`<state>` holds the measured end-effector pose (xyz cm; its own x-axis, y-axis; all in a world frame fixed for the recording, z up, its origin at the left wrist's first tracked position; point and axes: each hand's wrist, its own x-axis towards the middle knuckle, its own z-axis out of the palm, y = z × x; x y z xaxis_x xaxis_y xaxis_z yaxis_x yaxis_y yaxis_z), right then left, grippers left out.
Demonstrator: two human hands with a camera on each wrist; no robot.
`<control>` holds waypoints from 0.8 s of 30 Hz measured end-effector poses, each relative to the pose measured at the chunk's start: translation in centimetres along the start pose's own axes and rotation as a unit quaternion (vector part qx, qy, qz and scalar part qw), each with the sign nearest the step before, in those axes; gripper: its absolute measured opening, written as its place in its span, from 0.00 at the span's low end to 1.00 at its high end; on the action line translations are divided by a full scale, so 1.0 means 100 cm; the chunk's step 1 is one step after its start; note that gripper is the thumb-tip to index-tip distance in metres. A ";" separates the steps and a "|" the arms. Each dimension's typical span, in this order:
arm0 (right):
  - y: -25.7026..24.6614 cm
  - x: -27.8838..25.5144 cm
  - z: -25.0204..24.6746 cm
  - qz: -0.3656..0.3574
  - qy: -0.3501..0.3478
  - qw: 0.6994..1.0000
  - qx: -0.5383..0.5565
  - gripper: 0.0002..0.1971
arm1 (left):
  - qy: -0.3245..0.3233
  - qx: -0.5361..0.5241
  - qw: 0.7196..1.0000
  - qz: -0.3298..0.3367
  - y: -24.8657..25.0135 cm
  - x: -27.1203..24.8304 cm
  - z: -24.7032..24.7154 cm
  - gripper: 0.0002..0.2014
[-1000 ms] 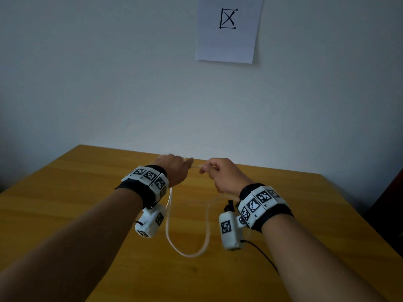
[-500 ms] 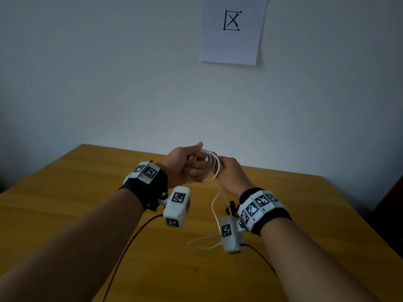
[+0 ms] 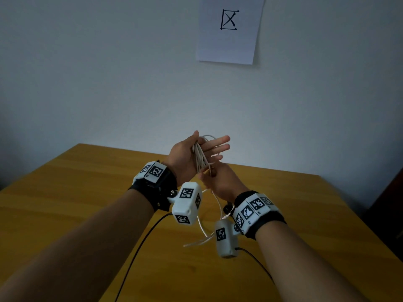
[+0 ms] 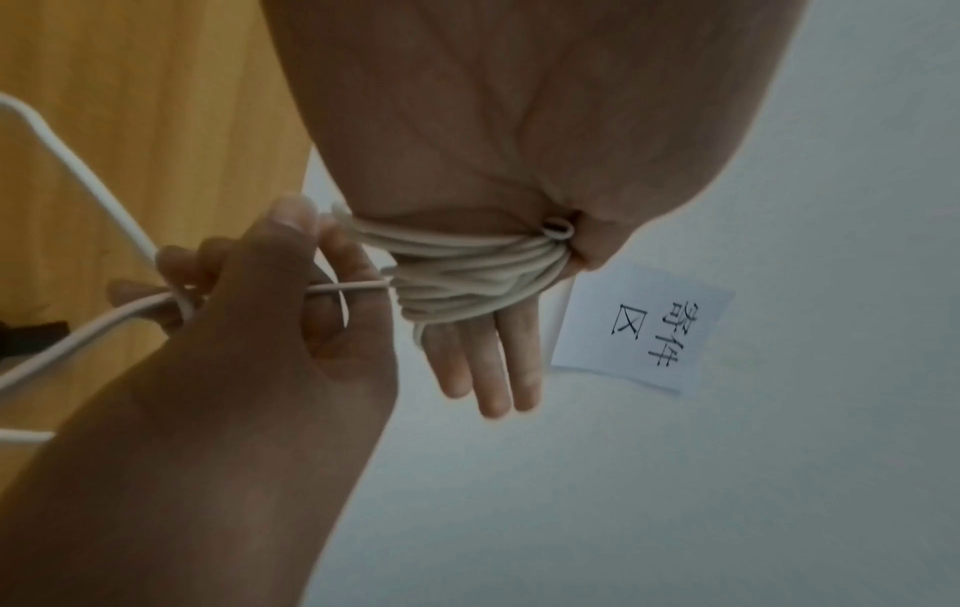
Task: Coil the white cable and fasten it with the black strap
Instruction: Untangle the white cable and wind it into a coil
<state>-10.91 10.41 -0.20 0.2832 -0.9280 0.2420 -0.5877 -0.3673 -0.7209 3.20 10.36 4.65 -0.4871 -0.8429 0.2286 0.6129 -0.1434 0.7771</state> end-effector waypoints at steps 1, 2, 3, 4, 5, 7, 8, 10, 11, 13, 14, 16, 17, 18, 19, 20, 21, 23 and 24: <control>0.000 0.001 0.000 0.003 -0.002 1.000 -0.012 0.08 | 0.008 0.012 1.000 0.006 -0.002 0.001 0.001 0.22; 0.001 0.003 -0.001 0.009 -0.007 1.000 -0.029 0.09 | 0.021 0.023 0.999 0.012 -0.004 0.002 0.001 0.21; 0.001 0.004 -0.002 0.022 -0.020 0.999 -0.039 0.08 | 0.037 0.036 0.998 0.023 -0.005 0.004 0.001 0.20; 0.000 0.004 -0.003 0.036 -0.036 0.998 -0.032 0.05 | 0.057 0.049 0.997 0.036 -0.006 0.005 0.001 0.18; 0.001 0.003 -0.004 0.050 -0.055 0.997 -0.027 0.02 | 0.077 0.065 0.993 0.053 -0.005 0.007 0.002 0.17; 0.003 -0.002 -0.006 0.064 -0.077 0.994 -0.046 0.08 | 0.121 0.132 0.981 0.078 -0.003 0.011 -0.004 0.15; 0.005 -0.005 -0.008 0.061 -0.081 0.993 -0.054 0.09 | 0.136 0.188 0.969 0.083 -0.003 0.013 -0.009 0.16; 0.008 -0.008 -0.011 0.054 -0.083 0.994 -0.036 0.11 | 0.149 0.360 0.918 0.072 -0.006 0.013 -0.019 0.19; 0.009 -0.008 -0.012 0.057 -0.087 0.994 -0.022 0.10 | 0.146 0.446 0.881 0.055 -0.010 0.011 -0.023 0.22; 0.009 -0.009 -0.013 0.069 -0.114 0.991 -0.011 0.10 | 0.147 0.572 0.806 0.025 -0.016 0.008 -0.024 0.27; 0.009 -0.010 -0.013 0.072 -0.130 0.989 -0.014 0.11 | 0.155 0.605 0.781 0.020 -0.017 0.006 -0.022 0.26; 0.008 -0.012 -0.012 0.065 -0.161 0.985 -0.024 0.14 | 0.157 0.628 0.762 0.014 -0.020 0.006 -0.020 0.27; 0.007 -0.013 -0.012 0.060 -0.175 0.982 -0.030 0.16 | 0.156 0.633 0.758 0.016 -0.020 0.007 -0.019 0.30; 0.006 -0.013 -0.011 0.055 -0.188 0.980 -0.039 0.18 | 0.158 0.637 0.755 0.015 -0.021 0.009 -0.020 0.35; 0.006 -0.013 -0.010 0.051 -0.200 0.977 -0.050 0.19 | 0.157 0.633 0.758 0.016 -0.023 0.011 -0.024 0.40; 0.004 -0.014 -0.009 0.047 -0.209 0.975 -0.061 0.20 | 0.163 0.622 0.766 0.017 -0.025 0.014 -0.028 0.42; 0.003 -0.014 -0.009 0.043 -0.216 0.973 -0.065 0.21 | 0.166 0.615 0.770 0.019 -0.027 0.017 -0.032 0.41; -0.001 -0.014 -0.009 0.036 -0.216 0.974 -0.061 0.20 | 0.171 0.630 0.758 0.018 -0.028 0.016 -0.027 0.37; -0.002 -0.014 -0.010 0.033 -0.215 0.974 -0.060 0.18 | 0.167 0.647 0.743 0.019 -0.029 0.016 -0.025 0.33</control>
<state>-11.94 11.74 0.28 0.5186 -0.8473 -0.1147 -0.6919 -0.3370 -0.6385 2.22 8.11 1.32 -0.1697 -0.9466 0.2740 -0.5962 0.3200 0.7363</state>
